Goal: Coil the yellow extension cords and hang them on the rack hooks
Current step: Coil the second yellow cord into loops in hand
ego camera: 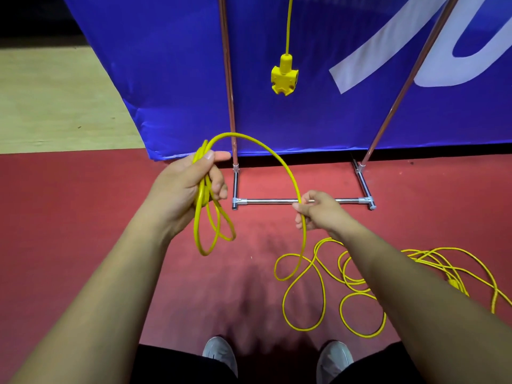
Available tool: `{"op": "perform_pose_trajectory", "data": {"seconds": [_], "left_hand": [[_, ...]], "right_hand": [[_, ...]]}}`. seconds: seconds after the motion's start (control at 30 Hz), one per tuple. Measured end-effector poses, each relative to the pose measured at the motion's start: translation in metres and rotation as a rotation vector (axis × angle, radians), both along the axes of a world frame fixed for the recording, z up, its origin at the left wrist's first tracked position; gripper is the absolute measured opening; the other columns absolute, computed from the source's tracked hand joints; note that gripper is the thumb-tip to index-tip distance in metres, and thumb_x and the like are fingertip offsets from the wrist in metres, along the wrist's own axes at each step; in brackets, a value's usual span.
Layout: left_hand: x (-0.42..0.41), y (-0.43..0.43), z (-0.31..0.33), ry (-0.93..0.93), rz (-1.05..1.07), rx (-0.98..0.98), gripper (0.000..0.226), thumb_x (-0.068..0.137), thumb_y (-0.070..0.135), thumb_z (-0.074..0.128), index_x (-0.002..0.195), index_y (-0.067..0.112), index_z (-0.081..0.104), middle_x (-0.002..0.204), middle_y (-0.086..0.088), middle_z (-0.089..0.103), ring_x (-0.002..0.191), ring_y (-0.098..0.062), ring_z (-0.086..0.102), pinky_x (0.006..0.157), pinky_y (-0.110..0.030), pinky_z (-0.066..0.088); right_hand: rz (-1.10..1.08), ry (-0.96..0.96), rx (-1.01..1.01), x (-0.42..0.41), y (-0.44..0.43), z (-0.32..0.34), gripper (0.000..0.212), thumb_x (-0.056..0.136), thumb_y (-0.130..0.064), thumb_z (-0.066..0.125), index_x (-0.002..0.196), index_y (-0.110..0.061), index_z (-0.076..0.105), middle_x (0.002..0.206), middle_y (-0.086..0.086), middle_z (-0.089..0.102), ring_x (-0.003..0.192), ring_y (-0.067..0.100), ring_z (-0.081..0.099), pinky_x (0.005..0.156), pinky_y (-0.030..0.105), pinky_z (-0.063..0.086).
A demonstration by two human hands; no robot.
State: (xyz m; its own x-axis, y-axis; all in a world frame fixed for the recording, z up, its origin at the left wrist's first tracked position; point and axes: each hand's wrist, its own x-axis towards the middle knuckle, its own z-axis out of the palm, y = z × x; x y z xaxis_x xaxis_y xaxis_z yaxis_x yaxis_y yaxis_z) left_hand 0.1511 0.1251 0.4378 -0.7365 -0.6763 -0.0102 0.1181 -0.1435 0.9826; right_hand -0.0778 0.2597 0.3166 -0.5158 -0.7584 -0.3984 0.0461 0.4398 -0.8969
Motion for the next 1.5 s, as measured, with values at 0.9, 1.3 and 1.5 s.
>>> {"op": "perform_pose_trajectory", "data": {"seconds": [0.9, 1.3, 1.5], "left_hand": [[0.011, 0.011, 0.006, -0.212, -0.285, 0.143, 0.019, 0.082, 0.013, 0.055, 0.079, 0.000, 0.068, 0.061, -0.022, 0.062, 0.044, -0.028, 0.059, 0.049, -0.030, 0.049], [0.008, 0.014, 0.009, -0.248, -0.275, 0.336, 0.032, 0.081, 0.018, 0.048, 0.078, 0.000, 0.074, 0.091, -0.034, 0.068, 0.076, -0.042, 0.071, 0.066, -0.044, 0.060], [0.005, 0.019, 0.002, -0.302, -0.344, 0.185, 0.027, 0.085, 0.016, 0.051, 0.084, -0.004, 0.068, 0.066, -0.023, 0.064, 0.048, -0.031, 0.060, 0.049, -0.030, 0.052]], "right_hand": [[0.137, -0.087, -0.323, -0.001, 0.011, 0.062, 0.008, 0.090, -0.004, 0.062, 0.087, -0.011, 0.060, 0.062, 0.006, 0.057, 0.048, 0.015, 0.042, 0.055, 0.028, 0.035], [0.283, 0.369, -0.343, 0.029, 0.006, 0.114, 0.012, 0.088, -0.011, 0.067, 0.077, -0.010, 0.071, 0.055, 0.003, 0.056, 0.046, 0.004, 0.042, 0.049, 0.016, 0.033], [0.463, 0.540, -0.352, 0.069, -0.001, 0.128, 0.011, 0.084, -0.018, 0.073, 0.077, -0.009, 0.073, 0.056, 0.000, 0.059, 0.054, 0.004, 0.049, 0.056, 0.027, 0.041]]}}
